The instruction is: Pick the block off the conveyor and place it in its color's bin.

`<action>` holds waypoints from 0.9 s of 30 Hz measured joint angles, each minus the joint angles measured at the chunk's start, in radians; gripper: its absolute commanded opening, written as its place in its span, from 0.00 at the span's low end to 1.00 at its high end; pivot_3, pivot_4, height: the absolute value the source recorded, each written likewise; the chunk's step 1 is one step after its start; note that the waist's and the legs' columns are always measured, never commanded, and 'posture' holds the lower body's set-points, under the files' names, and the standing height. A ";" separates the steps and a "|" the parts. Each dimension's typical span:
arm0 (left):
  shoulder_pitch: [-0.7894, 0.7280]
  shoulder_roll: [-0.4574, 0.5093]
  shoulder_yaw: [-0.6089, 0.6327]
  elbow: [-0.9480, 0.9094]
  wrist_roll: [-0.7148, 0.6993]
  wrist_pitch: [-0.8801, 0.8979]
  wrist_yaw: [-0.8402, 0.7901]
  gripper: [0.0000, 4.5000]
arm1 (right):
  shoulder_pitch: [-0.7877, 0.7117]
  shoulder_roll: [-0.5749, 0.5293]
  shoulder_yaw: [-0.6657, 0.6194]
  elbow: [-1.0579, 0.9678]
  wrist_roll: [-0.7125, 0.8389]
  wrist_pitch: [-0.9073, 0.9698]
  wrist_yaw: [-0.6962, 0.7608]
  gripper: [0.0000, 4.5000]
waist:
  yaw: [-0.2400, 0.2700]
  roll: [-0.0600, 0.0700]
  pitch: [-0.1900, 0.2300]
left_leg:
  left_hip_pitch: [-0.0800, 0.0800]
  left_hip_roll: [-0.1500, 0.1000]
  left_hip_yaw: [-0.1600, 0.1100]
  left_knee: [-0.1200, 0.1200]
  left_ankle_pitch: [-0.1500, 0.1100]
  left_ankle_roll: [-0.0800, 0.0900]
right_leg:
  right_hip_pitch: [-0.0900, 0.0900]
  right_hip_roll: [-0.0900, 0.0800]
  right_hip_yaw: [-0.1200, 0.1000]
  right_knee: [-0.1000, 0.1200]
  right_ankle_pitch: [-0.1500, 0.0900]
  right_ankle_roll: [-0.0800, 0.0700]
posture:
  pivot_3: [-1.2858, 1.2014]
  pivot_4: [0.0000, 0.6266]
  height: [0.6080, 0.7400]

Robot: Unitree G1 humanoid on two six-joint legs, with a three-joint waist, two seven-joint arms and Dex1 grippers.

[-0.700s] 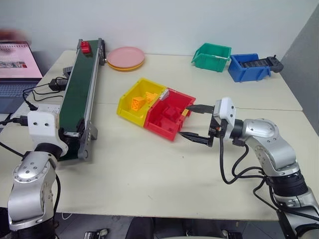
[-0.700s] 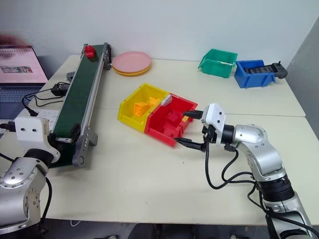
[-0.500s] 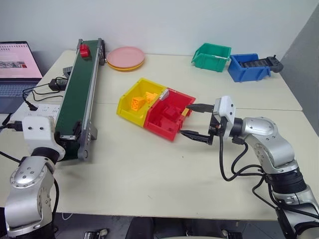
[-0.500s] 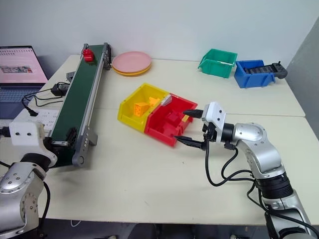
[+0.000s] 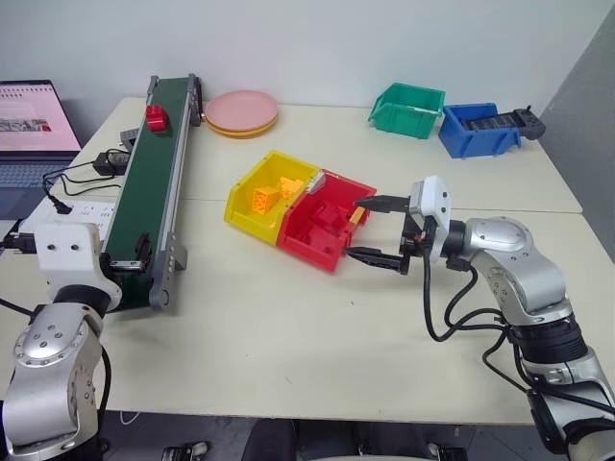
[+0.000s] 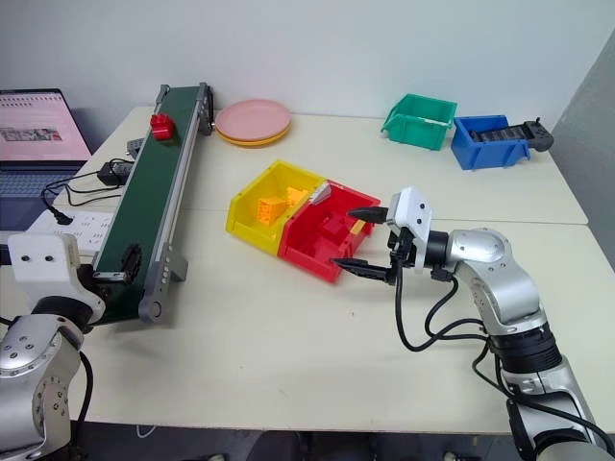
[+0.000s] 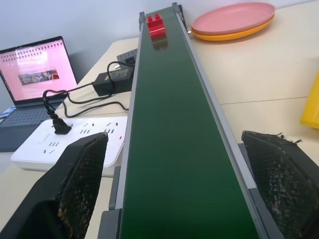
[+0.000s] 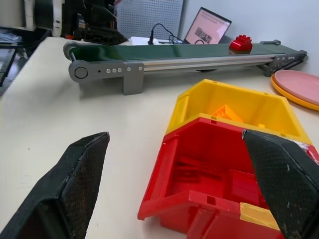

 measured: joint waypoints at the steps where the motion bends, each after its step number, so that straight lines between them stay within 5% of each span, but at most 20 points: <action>1: 0.000 0.000 0.000 0.000 -0.005 0.005 -0.003 1.00 | 0.000 0.000 0.000 0.000 0.002 0.005 0.000 1.00 | 0.000 0.000 0.000 | 0.000 0.000 0.000 0.000 0.000 0.000 | 0.000 0.000 0.000 0.000 0.000 0.000 | 0.52 0.24 1.00; 27: -0.171 0.006 -0.002 0.085 -0.052 0.164 0.042 1.00 | -0.019 -0.046 -0.004 -0.092 0.122 0.210 0.016 1.00 | 0.000 0.000 0.000 | -0.001 0.000 0.000 0.000 0.000 0.000 | 0.000 0.000 0.000 -0.001 0.000 0.000 | 0.52 0.24 1.00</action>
